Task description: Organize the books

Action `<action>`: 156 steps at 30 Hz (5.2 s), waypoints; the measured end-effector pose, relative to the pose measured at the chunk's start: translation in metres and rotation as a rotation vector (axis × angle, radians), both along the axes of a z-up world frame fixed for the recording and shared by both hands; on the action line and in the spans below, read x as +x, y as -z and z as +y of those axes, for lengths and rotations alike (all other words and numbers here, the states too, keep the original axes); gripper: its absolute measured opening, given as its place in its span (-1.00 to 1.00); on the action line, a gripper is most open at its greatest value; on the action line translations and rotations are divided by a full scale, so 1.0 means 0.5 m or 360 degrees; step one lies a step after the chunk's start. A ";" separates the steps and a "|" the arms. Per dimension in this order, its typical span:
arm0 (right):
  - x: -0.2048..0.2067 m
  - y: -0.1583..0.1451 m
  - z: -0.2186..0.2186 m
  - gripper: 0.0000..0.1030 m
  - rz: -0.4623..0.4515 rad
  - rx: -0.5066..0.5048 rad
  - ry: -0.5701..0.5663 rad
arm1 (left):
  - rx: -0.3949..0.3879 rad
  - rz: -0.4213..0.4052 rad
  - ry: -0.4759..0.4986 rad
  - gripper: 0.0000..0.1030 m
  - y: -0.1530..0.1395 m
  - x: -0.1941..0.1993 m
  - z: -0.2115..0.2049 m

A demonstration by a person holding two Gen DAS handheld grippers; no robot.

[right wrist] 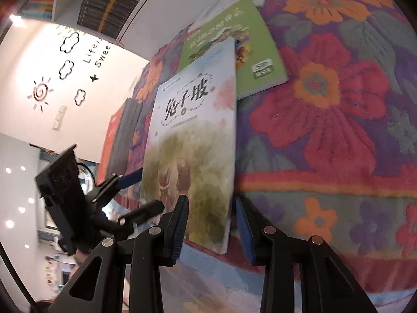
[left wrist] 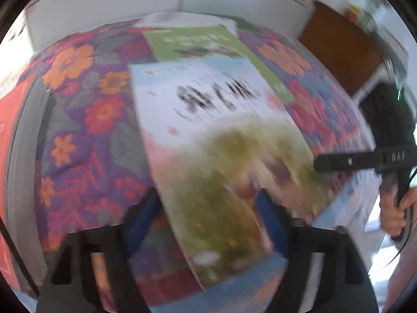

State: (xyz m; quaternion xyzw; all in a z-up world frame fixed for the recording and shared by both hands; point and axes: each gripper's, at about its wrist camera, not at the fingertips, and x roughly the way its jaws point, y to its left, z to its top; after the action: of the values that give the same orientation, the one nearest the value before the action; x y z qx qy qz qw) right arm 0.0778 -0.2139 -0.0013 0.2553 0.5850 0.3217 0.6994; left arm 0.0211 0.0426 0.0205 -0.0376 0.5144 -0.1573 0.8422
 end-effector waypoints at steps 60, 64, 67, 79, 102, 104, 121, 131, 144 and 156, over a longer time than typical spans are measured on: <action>-0.058 -0.276 0.580 -0.74 -0.0795 -0.0289 -0.0559 | -0.0055 -0.0110 -0.0368 -0.33 -0.200 -0.029 0.506; -0.038 -0.227 0.641 -0.73 -0.0726 -0.0258 -0.0608 | -0.0095 -0.0106 -0.0399 -0.33 -0.165 -0.026 0.556; -0.022 -0.199 0.661 -0.73 -0.0662 -0.0223 -0.0618 | -0.0142 -0.0069 -0.0415 -0.33 -0.138 -0.021 0.584; 0.019 -0.130 0.684 -0.73 -0.0460 -0.0216 -0.0631 | -0.0120 -0.0051 -0.0434 -0.30 -0.097 -0.020 0.610; 0.021 -0.113 0.671 -0.71 -0.0345 -0.0202 -0.0536 | 0.0057 -0.0060 -0.0439 -0.18 -0.076 -0.007 0.593; 0.019 -0.115 0.674 -0.70 -0.0361 -0.0216 -0.0535 | 0.0048 -0.0056 -0.0442 -0.18 -0.075 -0.007 0.593; 0.017 -0.128 0.658 -0.64 -0.0231 -0.0435 -0.0327 | 0.0198 -0.0151 -0.0611 -0.11 -0.095 -0.020 0.602; 0.035 -0.140 0.526 -0.64 -0.0421 -0.0537 -0.0175 | 0.0108 -0.0309 -0.0571 -0.02 -0.186 -0.070 0.507; 0.121 -0.131 0.119 -0.63 -0.0409 -0.0482 0.0303 | -0.0060 -0.0237 -0.0335 -0.01 -0.129 0.080 0.119; 0.254 -0.038 0.002 -0.36 -0.0518 -0.0365 0.0248 | 0.0025 -0.0253 -0.0409 0.18 0.007 0.236 0.012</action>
State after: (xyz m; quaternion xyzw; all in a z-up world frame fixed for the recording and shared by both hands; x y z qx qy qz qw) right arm 0.2046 -0.2130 0.0179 0.1632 0.4756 0.2349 0.8318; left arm 0.1389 0.0488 0.0170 -0.0839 0.4381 -0.0466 0.8938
